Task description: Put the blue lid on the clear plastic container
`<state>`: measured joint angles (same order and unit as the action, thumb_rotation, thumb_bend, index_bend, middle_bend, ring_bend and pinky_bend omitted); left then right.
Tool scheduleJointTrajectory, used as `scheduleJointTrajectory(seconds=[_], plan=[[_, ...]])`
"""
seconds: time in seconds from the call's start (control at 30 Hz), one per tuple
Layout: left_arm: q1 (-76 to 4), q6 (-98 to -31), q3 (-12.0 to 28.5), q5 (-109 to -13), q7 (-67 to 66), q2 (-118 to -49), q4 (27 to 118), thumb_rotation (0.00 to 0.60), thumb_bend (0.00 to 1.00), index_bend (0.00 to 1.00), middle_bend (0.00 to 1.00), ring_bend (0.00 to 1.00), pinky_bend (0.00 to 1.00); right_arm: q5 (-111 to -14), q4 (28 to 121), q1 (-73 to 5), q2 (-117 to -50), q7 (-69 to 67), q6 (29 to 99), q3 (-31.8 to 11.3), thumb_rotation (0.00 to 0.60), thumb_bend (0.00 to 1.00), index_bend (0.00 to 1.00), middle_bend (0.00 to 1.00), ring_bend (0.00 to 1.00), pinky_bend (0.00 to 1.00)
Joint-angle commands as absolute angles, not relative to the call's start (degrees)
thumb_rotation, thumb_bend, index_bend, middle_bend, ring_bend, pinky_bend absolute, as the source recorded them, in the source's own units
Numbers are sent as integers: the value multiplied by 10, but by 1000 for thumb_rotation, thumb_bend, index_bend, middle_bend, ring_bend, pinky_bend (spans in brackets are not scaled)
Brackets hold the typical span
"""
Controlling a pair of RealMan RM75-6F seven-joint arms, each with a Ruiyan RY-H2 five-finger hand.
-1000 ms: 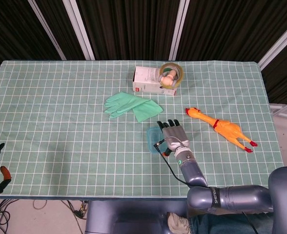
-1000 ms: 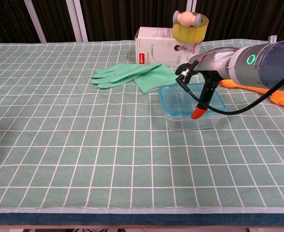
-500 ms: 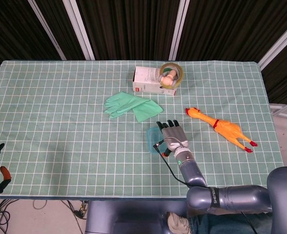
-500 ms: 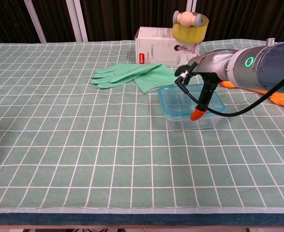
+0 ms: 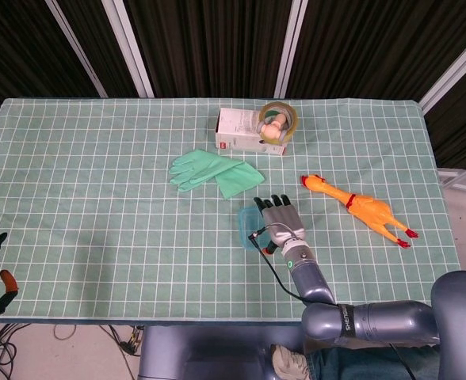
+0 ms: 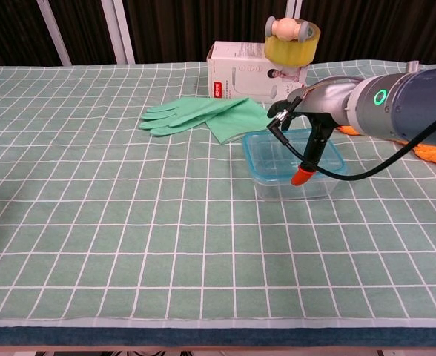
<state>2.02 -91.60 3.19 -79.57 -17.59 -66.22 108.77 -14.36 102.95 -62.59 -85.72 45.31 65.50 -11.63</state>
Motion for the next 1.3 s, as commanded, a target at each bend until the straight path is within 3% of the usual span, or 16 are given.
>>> scheduleJointTrajectory(seconds=[0.03, 1.0, 1.3], plan=[[20, -916, 32, -796, -176, -662, 1088, 600, 762, 98, 0, 0, 0, -144, 1030, -626, -858, 453, 655, -117, 600, 238, 0, 373, 0, 0], [20, -916, 32, -794, -176, -661, 1090, 600, 761, 98, 0, 0, 0, -142, 1023, -626, -868, 465, 665, -121, 600, 238, 0, 369, 0, 0], [20, -916, 32, -794, -176, -661, 1090, 600, 761, 98, 0, 0, 0, -133, 1026, -626, -865, 471, 667, -124, 600, 238, 0, 266, 0, 0]])
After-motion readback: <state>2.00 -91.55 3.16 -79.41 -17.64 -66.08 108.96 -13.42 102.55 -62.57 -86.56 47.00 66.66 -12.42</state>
